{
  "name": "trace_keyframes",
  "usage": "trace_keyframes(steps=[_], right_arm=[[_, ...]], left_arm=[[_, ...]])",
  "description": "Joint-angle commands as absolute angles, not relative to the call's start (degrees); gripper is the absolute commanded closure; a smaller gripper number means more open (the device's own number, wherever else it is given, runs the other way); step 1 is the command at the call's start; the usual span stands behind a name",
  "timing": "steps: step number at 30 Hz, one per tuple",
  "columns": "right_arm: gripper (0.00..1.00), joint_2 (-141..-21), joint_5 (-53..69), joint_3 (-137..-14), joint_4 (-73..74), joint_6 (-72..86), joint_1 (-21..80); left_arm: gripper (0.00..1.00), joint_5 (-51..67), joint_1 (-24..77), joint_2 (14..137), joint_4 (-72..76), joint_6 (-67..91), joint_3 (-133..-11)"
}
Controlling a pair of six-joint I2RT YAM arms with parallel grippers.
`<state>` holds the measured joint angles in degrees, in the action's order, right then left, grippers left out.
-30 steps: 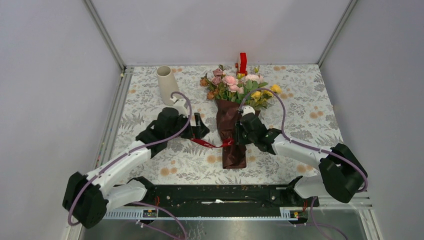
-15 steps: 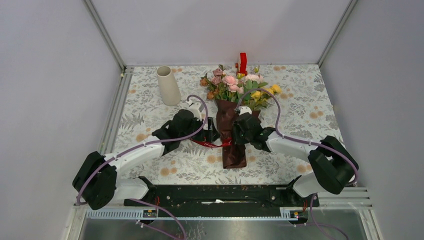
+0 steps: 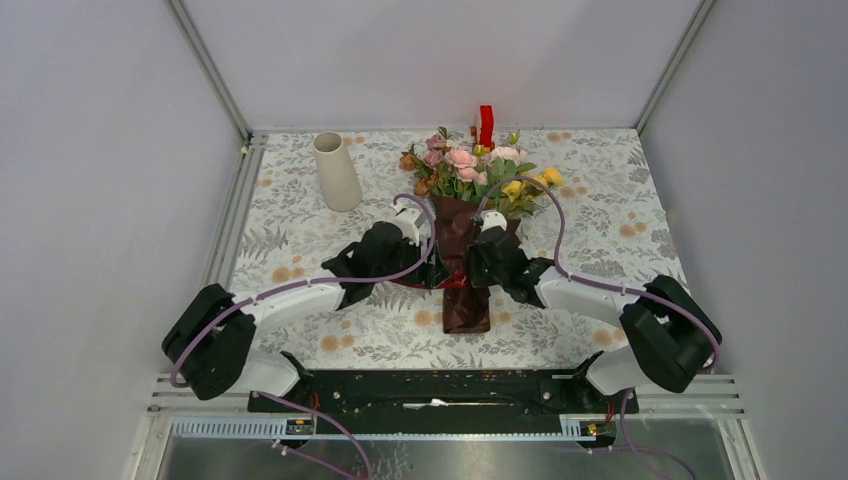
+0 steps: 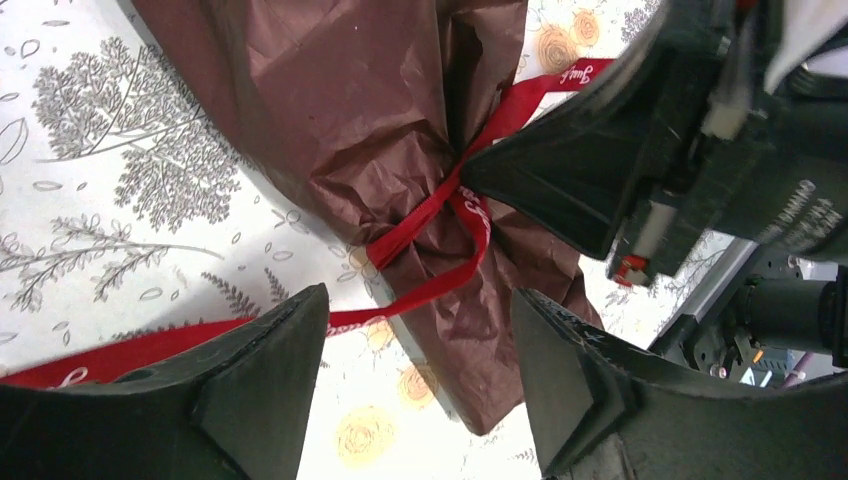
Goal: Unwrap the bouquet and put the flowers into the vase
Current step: Untie the ribbon from the wrapping paper.
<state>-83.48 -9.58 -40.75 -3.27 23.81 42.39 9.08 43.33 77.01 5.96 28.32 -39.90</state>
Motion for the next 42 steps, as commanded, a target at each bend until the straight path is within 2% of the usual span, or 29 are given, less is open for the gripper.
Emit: trace_keyframes(steps=[1,13,24,33,42], right_arm=[[1.0,-78.34,-11.32,-36.77,-9.37,23.55,42.73],[1.0,-73.82,-10.18,-29.44,-17.0,26.73,42.65],[1.0,-66.37,-12.71,-26.69,-15.82,29.49,42.66],[1.0,-61.57,-12.74,-25.31,-14.86,29.71,42.68],[1.0,-61.7,-12.26,-24.87,-14.89,30.05,42.7]], left_arm=[[0.31,10.97,43.74,80.55,14.15,27.83,-43.36],[0.47,12.13,44.51,89.29,18.83,28.7,-46.88],[0.68,8.32,48.07,93.52,15.15,20.54,-49.28],[0.76,1.22,49.75,93.81,15.69,16.93,-47.82],[0.79,2.8,50.55,94.42,17.99,16.37,-46.84]])
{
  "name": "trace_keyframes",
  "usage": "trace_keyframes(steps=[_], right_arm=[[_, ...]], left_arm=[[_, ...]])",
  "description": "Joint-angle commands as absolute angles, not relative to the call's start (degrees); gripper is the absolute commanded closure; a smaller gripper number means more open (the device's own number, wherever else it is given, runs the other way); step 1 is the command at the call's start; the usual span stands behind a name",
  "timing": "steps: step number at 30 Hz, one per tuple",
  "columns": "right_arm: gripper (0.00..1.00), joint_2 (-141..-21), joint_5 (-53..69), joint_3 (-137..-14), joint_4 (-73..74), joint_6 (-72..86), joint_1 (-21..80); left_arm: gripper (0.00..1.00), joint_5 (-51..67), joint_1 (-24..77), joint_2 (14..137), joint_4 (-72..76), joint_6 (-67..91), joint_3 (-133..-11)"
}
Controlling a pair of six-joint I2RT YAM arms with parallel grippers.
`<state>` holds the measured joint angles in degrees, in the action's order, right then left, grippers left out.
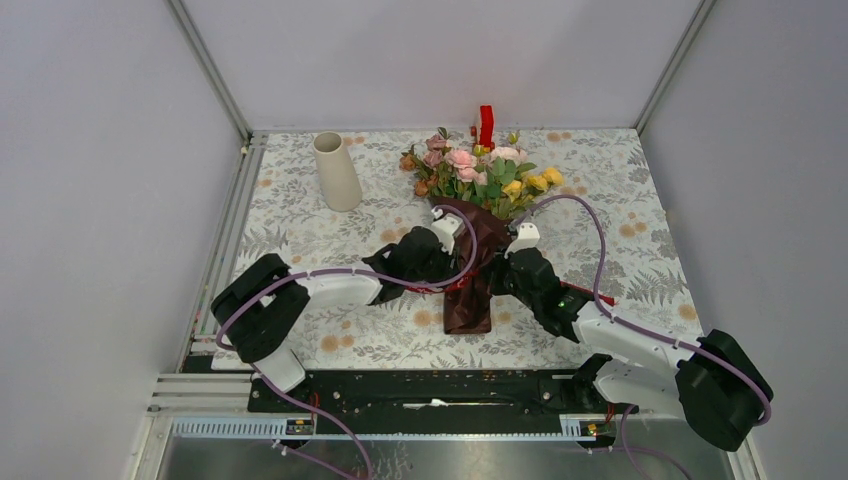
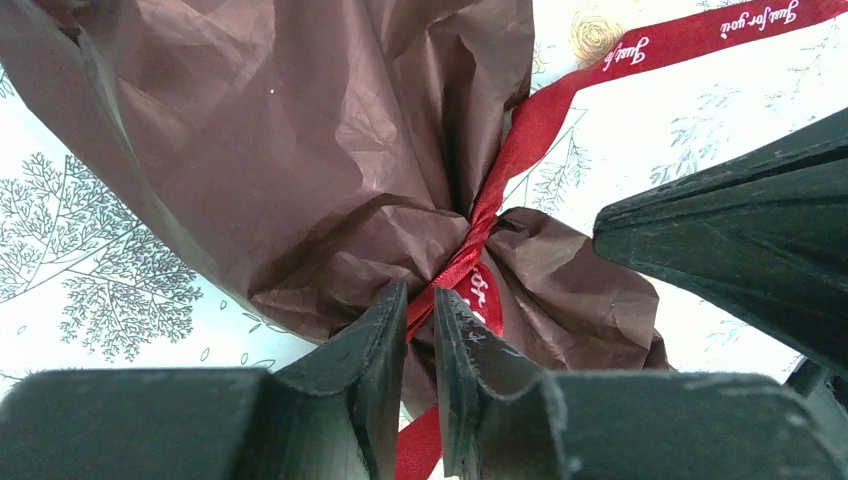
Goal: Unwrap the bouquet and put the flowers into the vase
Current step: Untie the ribbon from the wrapping paper.
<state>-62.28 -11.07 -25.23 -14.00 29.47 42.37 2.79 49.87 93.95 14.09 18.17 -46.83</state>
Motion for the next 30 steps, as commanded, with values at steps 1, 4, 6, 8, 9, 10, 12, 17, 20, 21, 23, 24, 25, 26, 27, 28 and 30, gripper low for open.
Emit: trace_keyframes(steps=[1,4,6,8,9,10,12,17,20,21,23,24,25,26,27,28,30], right_arm=[[1.0,-61.79,-12.16,-24.87,-14.94,30.1,42.69],[1.0,-61.47,-12.21,-24.73,-14.94,30.21,42.71],[1.0,-61.15,-12.43,-24.57,-14.9,30.23,42.71],[1.0,-60.92,-12.39,-24.66,-14.77,30.17,42.65],[1.0,-60.85,-12.39,-24.68,-14.77,30.22,42.71],[1.0,-60.82,-12.32,-24.7,-14.77,30.22,42.66],[1.0,-60.76,-12.22,-24.68,-14.77,30.32,42.66],[1.0,-60.12,-12.22,-24.43,-14.52,30.48,42.68],[1.0,-59.74,-12.38,-24.26,-14.34,30.54,42.69],[1.0,-59.62,-12.4,-24.18,-14.33,30.55,42.66],[1.0,-59.62,-12.48,-24.08,-14.33,30.58,42.71],[1.0,-59.64,-12.52,-24.08,-14.32,30.65,42.71],[1.0,-59.79,-12.55,-24.08,-14.25,30.71,42.7],[1.0,-59.97,-12.68,-24.08,-14.2,30.76,42.68],[1.0,-60.19,-12.8,-24.13,-14.01,30.89,42.67],[1.0,-60.53,-12.76,-24.15,-13.86,31.0,42.69],[1.0,-61.3,-12.42,-24.16,-13.71,31.13,42.67]], left_arm=[[0.79,2.89,50.88,94.65,17.71,15.77,-46.91],[0.79,3.36,51.23,95.04,16.34,15.7,-47.19],[0.8,4.38,51.51,94.47,16.53,15.64,-46.84],[0.8,4.05,51.88,94.3,16.17,14.91,-46.63],[0.79,3.31,52.08,94.5,15.64,14.6,-46.79],[0.79,2.58,52.19,94.72,15.1,14.33,-46.9],[0.78,1.42,52.21,95.19,14.7,14.01,-46.93],[0.75,0.37,52.62,95.92,14.59,13.67,-47.17],[0.72,-1.51,52.87,96.3,14.57,13.41,-47.41],[0.72,-1.65,52.95,96.59,14.59,13.37,-47.57],[0.71,-1.46,53.0,97.1,14.59,13.36,-47.99],[0.72,-1.29,53.06,97.38,14.67,13.36,-48.21],[0.75,-1.16,53.16,97.54,14.74,13.36,-48.32],[0.81,-1.19,53.29,97.56,14.87,13.4,-48.34],[0.86,-1.57,53.34,97.33,15.0,13.63,-48.23],[0.9,-2.25,53.35,96.8,15.21,14.14,-47.95],[0.94,-3.87,53.37,95.04,16.25,15.08,-46.52]])
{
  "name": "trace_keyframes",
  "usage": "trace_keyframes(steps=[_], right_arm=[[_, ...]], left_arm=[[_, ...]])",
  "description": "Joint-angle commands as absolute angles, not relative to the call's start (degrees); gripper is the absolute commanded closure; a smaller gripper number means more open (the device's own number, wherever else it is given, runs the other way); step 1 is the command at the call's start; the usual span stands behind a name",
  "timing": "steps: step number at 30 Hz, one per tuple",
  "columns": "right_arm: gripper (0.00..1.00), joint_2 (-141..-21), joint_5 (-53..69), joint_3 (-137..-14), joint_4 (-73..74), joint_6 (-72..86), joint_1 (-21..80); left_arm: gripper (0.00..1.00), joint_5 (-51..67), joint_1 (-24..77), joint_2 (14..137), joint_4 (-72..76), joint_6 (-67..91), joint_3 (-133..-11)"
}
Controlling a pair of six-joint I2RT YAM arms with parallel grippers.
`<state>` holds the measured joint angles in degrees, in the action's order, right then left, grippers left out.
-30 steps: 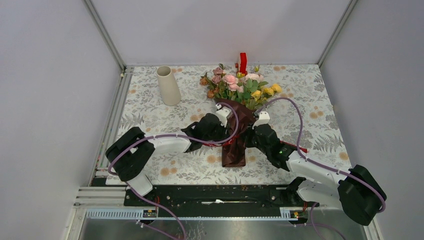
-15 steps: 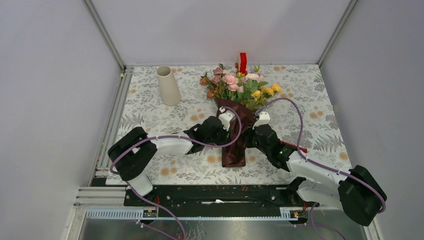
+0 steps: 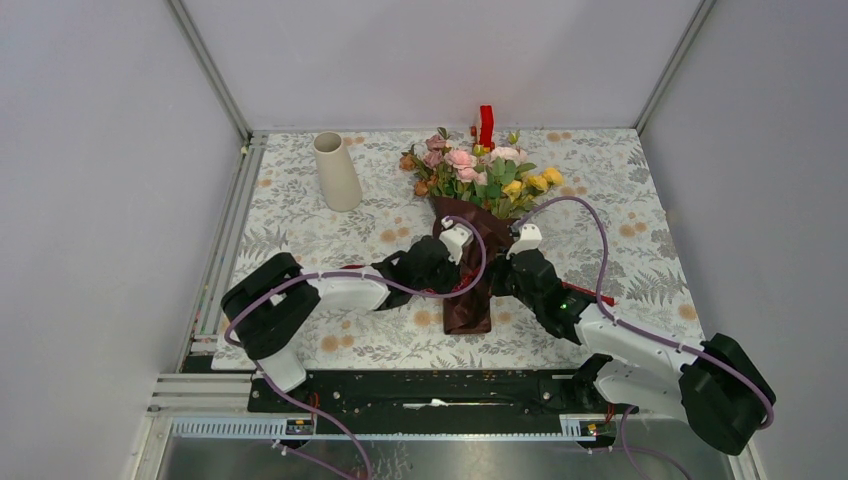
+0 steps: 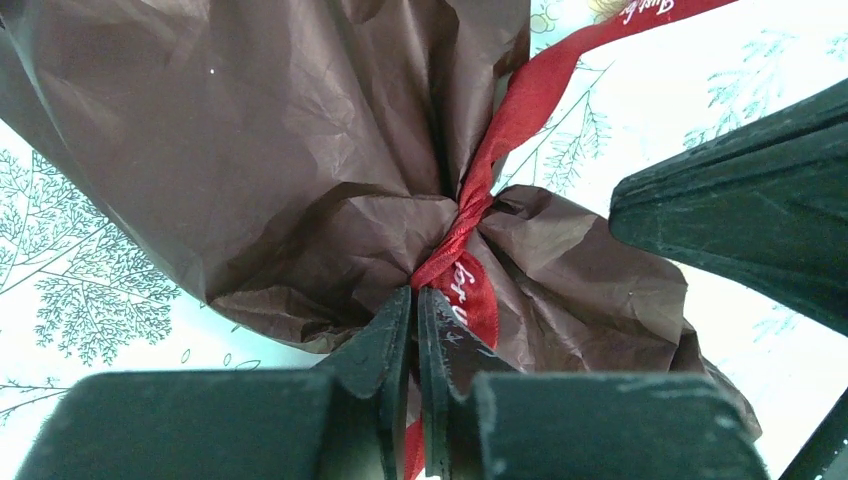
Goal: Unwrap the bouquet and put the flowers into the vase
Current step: Untie the ribbon from the wrapping paper.
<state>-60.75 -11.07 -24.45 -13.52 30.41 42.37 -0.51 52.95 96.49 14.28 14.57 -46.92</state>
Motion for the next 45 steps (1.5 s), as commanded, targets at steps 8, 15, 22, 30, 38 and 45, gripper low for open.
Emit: trace_keyframes(steps=[8,15,22,30,38,45], right_arm=[[0.89,-66.57,-10.21,-25.17,-13.63,32.59,42.7],[0.76,-69.16,-8.44,-25.21,-14.65,33.64,42.67],[0.77,-71.96,-11.27,-25.47,-12.99,34.98,42.67],[0.78,-71.39,-10.83,-24.99,-12.26,34.88,42.71],[0.73,-64.87,-10.92,-30.22,-4.31,28.79,42.66],[0.65,-67.97,-6.84,-33.5,-5.51,26.32,41.4]], left_arm=[[1.0,-4.83,53.36,88.95,18.13,18.5,-43.69],[1.0,-4.9,53.35,88.4,18.11,19.14,-43.24],[1.0,-8.48,53.41,87.28,18.03,21.89,-42.03],[1.0,-9.61,53.26,86.65,18.85,27.68,-40.28],[1.0,-8.48,52.78,86.1,17.25,27.63,-40.87],[1.0,-7.08,52.67,85.88,17.75,28.3,-40.52]])
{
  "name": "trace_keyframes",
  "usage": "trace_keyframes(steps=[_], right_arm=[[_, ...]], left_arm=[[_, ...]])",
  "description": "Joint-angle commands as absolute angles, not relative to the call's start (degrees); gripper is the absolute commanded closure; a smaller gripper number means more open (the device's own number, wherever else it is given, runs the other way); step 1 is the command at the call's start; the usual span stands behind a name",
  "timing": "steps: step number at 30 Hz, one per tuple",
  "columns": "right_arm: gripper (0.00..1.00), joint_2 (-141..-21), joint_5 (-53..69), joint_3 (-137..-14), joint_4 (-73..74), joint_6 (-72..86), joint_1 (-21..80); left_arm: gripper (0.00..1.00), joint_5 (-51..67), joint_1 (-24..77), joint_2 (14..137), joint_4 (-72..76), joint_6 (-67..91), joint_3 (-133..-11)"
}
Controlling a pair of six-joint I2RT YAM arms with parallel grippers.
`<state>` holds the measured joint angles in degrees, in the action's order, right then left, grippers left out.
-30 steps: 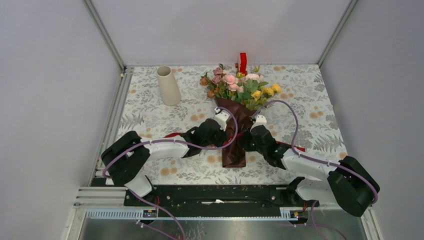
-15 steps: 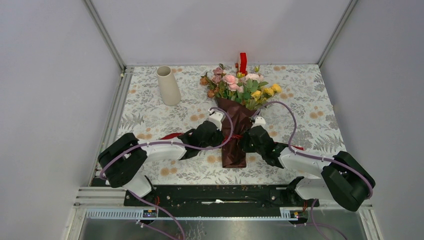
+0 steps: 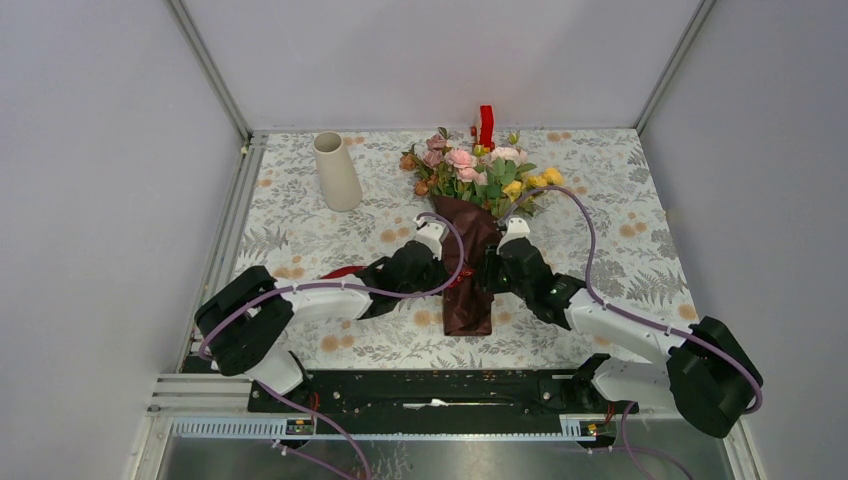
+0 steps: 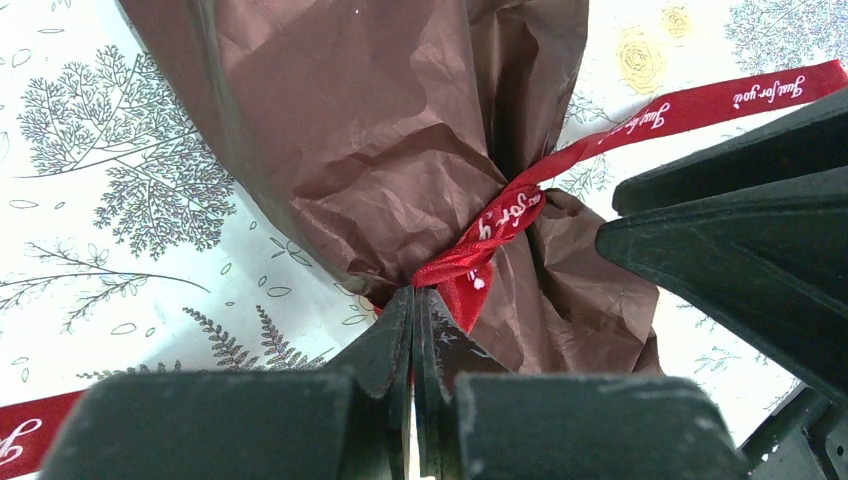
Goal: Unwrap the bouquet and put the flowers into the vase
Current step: Untie the ribbon from the wrapping paper.
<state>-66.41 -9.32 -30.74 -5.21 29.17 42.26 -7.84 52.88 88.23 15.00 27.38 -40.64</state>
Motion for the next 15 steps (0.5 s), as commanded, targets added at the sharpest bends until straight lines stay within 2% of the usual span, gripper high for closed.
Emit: trace_keyframes(steps=[1,15], right_arm=[[0.64,-68.67,-5.83,-33.75,-6.17,26.1,41.14],[0.57,-74.31,-0.76,-35.0,-10.52,26.35,38.08]], left_arm=[[1.0,-7.06,52.68,85.75,17.78,28.3,-40.52],[1.0,-7.03,52.54,85.36,16.63,27.74,-40.87]])
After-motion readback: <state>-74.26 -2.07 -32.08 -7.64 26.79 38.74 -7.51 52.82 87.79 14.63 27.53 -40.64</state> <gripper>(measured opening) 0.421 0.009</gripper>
